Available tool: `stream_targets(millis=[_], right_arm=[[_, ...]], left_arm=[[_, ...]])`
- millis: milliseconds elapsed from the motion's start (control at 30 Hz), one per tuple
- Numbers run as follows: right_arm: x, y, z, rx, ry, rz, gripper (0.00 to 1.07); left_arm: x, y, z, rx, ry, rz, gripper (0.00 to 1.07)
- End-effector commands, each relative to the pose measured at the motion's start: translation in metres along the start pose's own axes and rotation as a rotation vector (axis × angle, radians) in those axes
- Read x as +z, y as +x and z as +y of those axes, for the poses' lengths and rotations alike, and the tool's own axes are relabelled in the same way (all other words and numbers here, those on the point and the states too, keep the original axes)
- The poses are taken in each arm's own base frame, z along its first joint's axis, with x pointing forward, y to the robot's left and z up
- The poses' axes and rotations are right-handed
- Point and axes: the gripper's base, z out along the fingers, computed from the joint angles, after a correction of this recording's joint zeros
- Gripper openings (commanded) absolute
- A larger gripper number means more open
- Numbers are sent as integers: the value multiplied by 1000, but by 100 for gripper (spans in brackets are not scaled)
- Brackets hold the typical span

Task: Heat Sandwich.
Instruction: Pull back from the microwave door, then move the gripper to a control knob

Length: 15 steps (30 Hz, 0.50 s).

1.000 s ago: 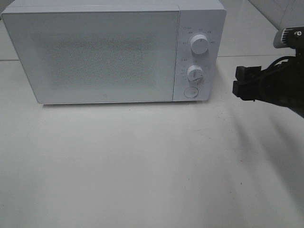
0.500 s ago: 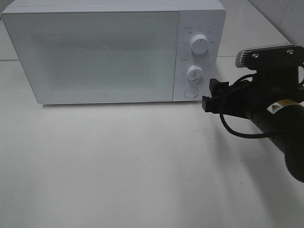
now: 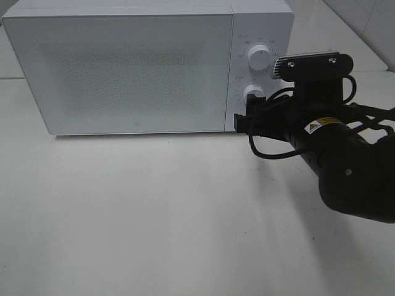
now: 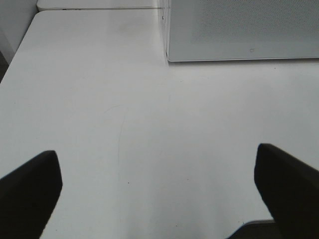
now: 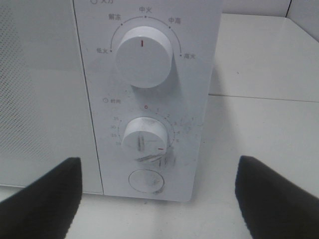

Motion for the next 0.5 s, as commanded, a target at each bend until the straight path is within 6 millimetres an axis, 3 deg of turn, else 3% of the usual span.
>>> stream_targets(millis=[33, 500], right_arm=[[6, 0, 4, 27, 5, -20, 76], [23, 7, 9, 95, 51, -109, 76]], left_arm=[[-3, 2, -1, -5, 4, -26, 98], [-3, 2, -1, -5, 4, -26, 98]])
